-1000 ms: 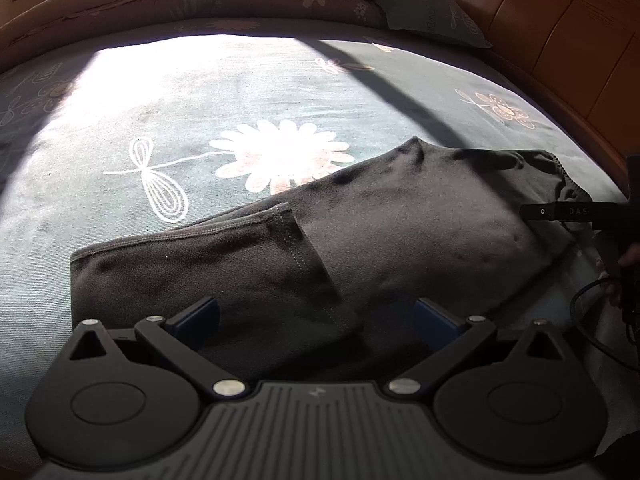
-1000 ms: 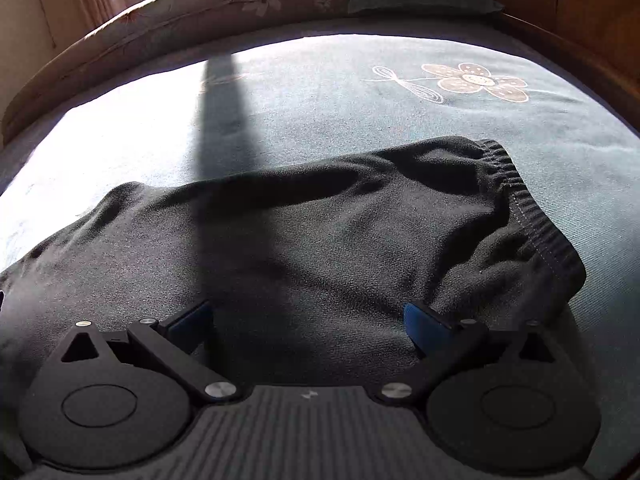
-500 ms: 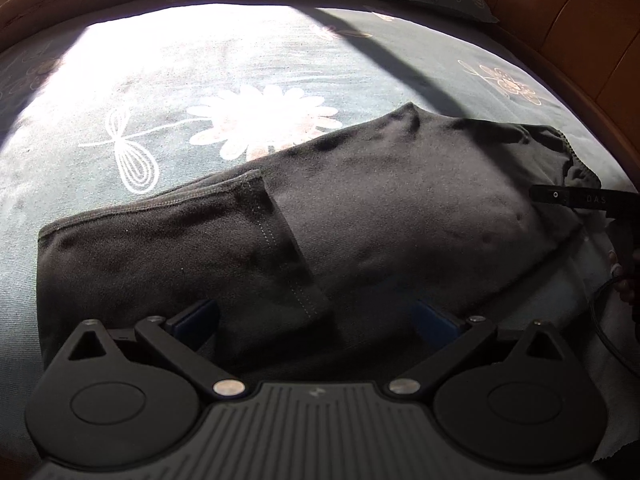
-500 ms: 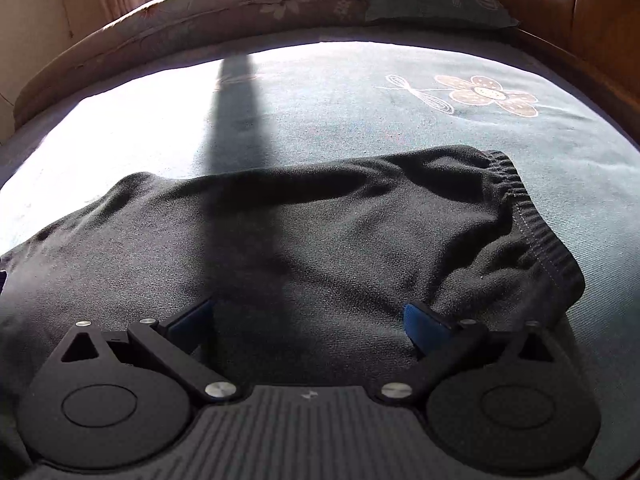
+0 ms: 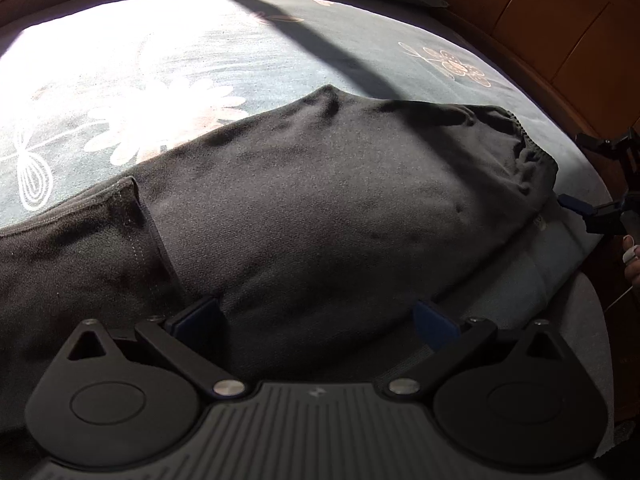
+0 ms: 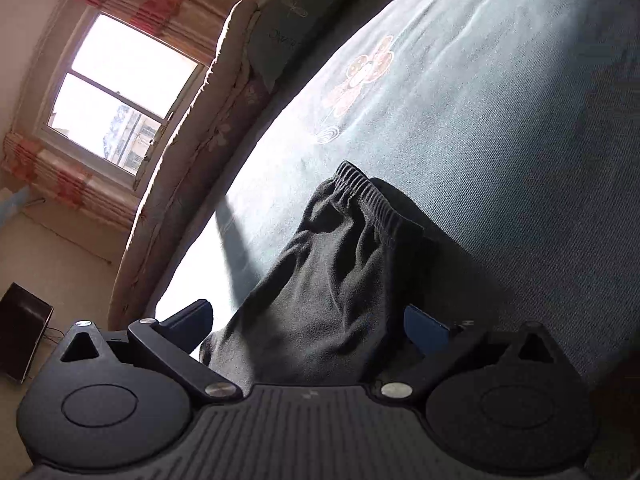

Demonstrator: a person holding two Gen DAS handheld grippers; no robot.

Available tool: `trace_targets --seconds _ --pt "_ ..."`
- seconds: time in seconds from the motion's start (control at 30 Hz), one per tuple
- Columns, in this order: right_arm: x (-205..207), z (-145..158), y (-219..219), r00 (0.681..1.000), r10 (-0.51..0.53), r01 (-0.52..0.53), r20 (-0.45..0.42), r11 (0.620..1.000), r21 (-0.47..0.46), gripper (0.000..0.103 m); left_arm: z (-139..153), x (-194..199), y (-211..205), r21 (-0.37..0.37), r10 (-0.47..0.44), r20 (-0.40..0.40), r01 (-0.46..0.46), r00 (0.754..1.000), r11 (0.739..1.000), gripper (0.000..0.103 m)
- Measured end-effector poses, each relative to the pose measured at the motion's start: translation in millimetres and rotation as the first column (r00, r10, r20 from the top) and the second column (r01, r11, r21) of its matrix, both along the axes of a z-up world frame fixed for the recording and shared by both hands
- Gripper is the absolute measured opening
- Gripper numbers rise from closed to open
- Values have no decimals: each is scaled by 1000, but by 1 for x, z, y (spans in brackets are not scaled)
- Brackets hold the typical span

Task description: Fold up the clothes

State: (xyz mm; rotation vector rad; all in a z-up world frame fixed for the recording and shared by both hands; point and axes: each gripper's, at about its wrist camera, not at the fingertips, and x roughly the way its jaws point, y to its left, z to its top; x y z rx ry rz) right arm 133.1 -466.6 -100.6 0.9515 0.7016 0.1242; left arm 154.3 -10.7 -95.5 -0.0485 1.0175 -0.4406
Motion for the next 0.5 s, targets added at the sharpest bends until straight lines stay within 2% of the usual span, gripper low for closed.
trace_targets --seconds 0.1,0.33,0.5 --pt "12 -15 -9 997 0 2 -80 999 35 103 -4 2 -2 -15 6 -19 -6 1000 1000 102" --pt "25 -26 -20 998 -5 12 -56 993 115 103 -4 2 -8 25 8 -14 -8 1000 1000 102" --pt "30 -29 -21 999 -45 46 -14 990 131 103 -4 3 -7 19 13 -17 -13 1000 1000 102"
